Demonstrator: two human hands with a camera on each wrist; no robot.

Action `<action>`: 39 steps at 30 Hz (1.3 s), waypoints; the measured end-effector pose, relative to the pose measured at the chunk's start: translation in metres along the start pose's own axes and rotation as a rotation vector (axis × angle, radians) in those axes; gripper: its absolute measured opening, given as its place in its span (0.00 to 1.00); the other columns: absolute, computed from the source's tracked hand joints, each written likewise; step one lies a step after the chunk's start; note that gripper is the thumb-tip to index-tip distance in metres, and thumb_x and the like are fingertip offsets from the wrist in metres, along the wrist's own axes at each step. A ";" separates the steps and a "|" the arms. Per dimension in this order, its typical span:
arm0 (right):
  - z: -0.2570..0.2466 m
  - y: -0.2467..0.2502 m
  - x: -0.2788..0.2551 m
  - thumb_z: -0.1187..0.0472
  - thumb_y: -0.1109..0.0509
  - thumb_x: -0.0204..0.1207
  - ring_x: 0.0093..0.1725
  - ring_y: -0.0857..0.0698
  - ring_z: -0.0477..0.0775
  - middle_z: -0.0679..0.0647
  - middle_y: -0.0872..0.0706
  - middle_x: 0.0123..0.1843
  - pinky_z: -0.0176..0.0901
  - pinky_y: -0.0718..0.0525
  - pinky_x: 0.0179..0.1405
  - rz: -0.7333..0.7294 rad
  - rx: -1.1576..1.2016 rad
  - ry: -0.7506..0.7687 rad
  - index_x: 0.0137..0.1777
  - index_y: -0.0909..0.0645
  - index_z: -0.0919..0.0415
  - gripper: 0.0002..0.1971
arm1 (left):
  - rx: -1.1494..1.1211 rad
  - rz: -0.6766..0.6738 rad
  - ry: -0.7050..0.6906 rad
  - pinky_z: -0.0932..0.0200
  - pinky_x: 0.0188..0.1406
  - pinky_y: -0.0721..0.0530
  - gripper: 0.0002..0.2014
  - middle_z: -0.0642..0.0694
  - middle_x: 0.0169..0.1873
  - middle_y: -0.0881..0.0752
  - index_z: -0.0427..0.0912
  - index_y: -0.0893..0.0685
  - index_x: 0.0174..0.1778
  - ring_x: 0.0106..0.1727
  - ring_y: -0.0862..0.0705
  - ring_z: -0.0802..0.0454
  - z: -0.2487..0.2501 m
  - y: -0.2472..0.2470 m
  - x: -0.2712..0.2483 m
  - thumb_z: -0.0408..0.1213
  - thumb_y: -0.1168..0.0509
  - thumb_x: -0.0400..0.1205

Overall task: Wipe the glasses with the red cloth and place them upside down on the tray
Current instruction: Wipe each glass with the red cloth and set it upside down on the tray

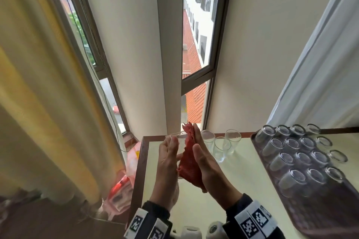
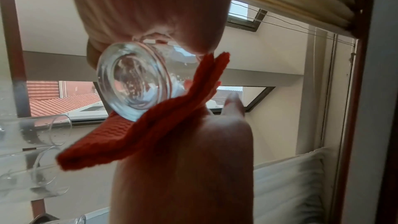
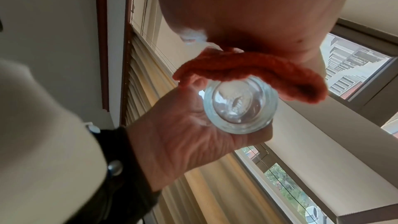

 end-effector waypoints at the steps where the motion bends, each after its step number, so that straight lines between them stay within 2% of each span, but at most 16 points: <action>1: -0.002 0.003 0.000 0.20 0.43 0.69 0.75 0.25 0.36 0.15 0.34 0.73 0.40 0.18 0.68 0.003 0.000 0.001 0.77 0.50 0.24 0.37 | -0.009 -0.007 -0.002 0.56 0.53 0.12 0.38 0.45 0.71 0.18 0.48 0.29 0.78 0.66 0.14 0.48 0.003 -0.003 -0.002 0.66 0.40 0.76; 3: -0.006 0.010 0.001 0.30 0.46 0.78 0.70 0.23 0.32 0.12 0.31 0.68 0.46 0.20 0.72 0.018 -0.024 0.014 0.78 0.49 0.26 0.28 | -0.016 -0.026 -0.021 0.62 0.45 0.12 0.33 0.44 0.68 0.16 0.47 0.26 0.75 0.61 0.12 0.51 0.009 -0.013 -0.003 0.66 0.40 0.81; 6: -0.016 0.025 0.008 0.44 0.47 0.80 0.65 0.22 0.30 0.17 0.29 0.66 0.48 0.22 0.75 0.090 -0.071 0.035 0.83 0.49 0.33 0.31 | -0.016 -0.056 -0.058 0.56 0.53 0.10 0.28 0.44 0.63 0.13 0.45 0.23 0.71 0.63 0.12 0.49 0.015 -0.035 -0.008 0.59 0.42 0.80; 10: -0.024 0.046 0.015 0.41 0.44 0.79 0.62 0.17 0.38 0.26 0.24 0.62 0.42 0.18 0.69 0.187 -0.063 0.068 0.85 0.43 0.45 0.34 | -0.037 -0.105 -0.102 0.63 0.52 0.12 0.25 0.46 0.59 0.10 0.43 0.23 0.70 0.60 0.11 0.55 0.017 -0.064 -0.014 0.52 0.40 0.80; 13: -0.022 0.058 0.015 0.40 0.42 0.82 0.67 0.17 0.48 0.34 0.22 0.66 0.54 0.18 0.71 0.229 -0.116 0.077 0.84 0.41 0.43 0.31 | -0.044 -0.089 -0.133 0.66 0.49 0.13 0.25 0.43 0.60 0.11 0.41 0.22 0.70 0.59 0.11 0.55 0.017 -0.077 -0.013 0.51 0.40 0.80; 16: -0.015 0.064 0.011 0.43 0.43 0.81 0.71 0.19 0.49 0.46 0.23 0.74 0.55 0.19 0.72 0.230 -0.163 0.096 0.84 0.41 0.39 0.30 | -0.052 -0.026 -0.151 0.64 0.49 0.12 0.29 0.46 0.61 0.13 0.44 0.27 0.74 0.60 0.11 0.52 0.016 -0.084 -0.012 0.53 0.40 0.78; 19: -0.009 0.065 0.004 0.46 0.43 0.82 0.71 0.22 0.43 0.44 0.26 0.76 0.51 0.20 0.72 0.190 -0.218 0.136 0.84 0.45 0.33 0.31 | -0.080 0.069 -0.168 0.59 0.55 0.14 0.35 0.46 0.68 0.19 0.54 0.37 0.81 0.65 0.15 0.51 0.015 -0.084 -0.008 0.57 0.40 0.76; 22: -0.007 0.067 0.001 0.48 0.42 0.82 0.69 0.20 0.43 0.42 0.26 0.74 0.48 0.18 0.69 0.166 -0.188 0.131 0.85 0.46 0.33 0.31 | -0.042 0.057 -0.182 0.61 0.49 0.13 0.29 0.45 0.65 0.16 0.54 0.31 0.76 0.62 0.13 0.52 0.016 -0.088 -0.006 0.58 0.43 0.78; 25: -0.016 0.077 0.009 0.52 0.40 0.86 0.64 0.18 0.41 0.36 0.23 0.66 0.39 0.17 0.63 0.197 -0.072 0.103 0.82 0.39 0.39 0.25 | 0.000 0.000 -0.204 0.68 0.44 0.13 0.23 0.45 0.61 0.14 0.57 0.28 0.70 0.54 0.10 0.60 0.017 -0.096 -0.008 0.57 0.43 0.78; 27: -0.022 0.084 0.018 0.45 0.40 0.84 0.65 0.16 0.52 0.46 0.18 0.64 0.51 0.16 0.67 0.229 0.021 0.062 0.77 0.30 0.40 0.21 | 0.043 -0.003 -0.223 0.70 0.46 0.15 0.20 0.44 0.65 0.17 0.63 0.29 0.67 0.57 0.12 0.58 0.016 -0.100 -0.009 0.58 0.39 0.79; 29: -0.024 0.087 0.022 0.36 0.38 0.77 0.66 0.15 0.61 0.56 0.17 0.66 0.66 0.18 0.67 0.237 0.075 0.019 0.72 0.24 0.40 0.24 | 0.097 0.010 -0.231 0.70 0.48 0.14 0.18 0.42 0.70 0.22 0.71 0.30 0.64 0.64 0.15 0.52 0.015 -0.102 -0.010 0.62 0.36 0.80; 31: -0.025 0.086 0.022 0.34 0.36 0.76 0.64 0.14 0.64 0.59 0.16 0.66 0.70 0.18 0.66 0.219 0.096 0.022 0.71 0.23 0.41 0.26 | 0.102 0.013 -0.237 0.70 0.45 0.14 0.17 0.41 0.70 0.24 0.70 0.31 0.64 0.64 0.16 0.50 0.018 -0.104 -0.012 0.60 0.37 0.80; 33: -0.025 0.086 0.019 0.36 0.39 0.79 0.67 0.14 0.58 0.52 0.17 0.69 0.63 0.17 0.68 0.215 0.024 0.054 0.76 0.27 0.42 0.26 | 0.094 0.007 -0.236 0.71 0.43 0.15 0.19 0.42 0.68 0.24 0.65 0.31 0.65 0.61 0.16 0.53 0.022 -0.103 -0.012 0.56 0.40 0.78; 35: -0.026 0.082 0.013 0.43 0.43 0.80 0.69 0.18 0.46 0.41 0.22 0.71 0.42 0.19 0.70 0.197 -0.102 0.113 0.83 0.36 0.43 0.29 | 0.077 0.027 -0.232 0.67 0.48 0.12 0.23 0.43 0.69 0.22 0.61 0.33 0.69 0.61 0.15 0.54 0.024 -0.098 -0.012 0.57 0.42 0.77; 37: -0.026 0.076 0.005 0.47 0.43 0.80 0.67 0.21 0.37 0.40 0.24 0.70 0.28 0.24 0.65 0.168 -0.183 0.145 0.85 0.45 0.42 0.32 | 0.033 0.067 -0.230 0.54 0.60 0.12 0.25 0.40 0.69 0.20 0.59 0.34 0.72 0.64 0.15 0.47 0.029 -0.093 -0.012 0.58 0.42 0.78; 39: -0.025 0.068 -0.006 0.49 0.43 0.80 0.66 0.23 0.33 0.44 0.26 0.70 0.25 0.25 0.64 0.126 -0.271 0.165 0.86 0.51 0.39 0.34 | 0.002 0.086 -0.211 0.47 0.61 0.12 0.22 0.39 0.64 0.17 0.57 0.34 0.73 0.60 0.12 0.46 0.033 -0.089 -0.014 0.55 0.44 0.83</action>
Point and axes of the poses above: each hand's wrist, its own x-axis towards the middle knuckle, its own y-axis out of the back of the hand, z = x × y, the point moved 4 cm from there along x, towards the middle knuckle
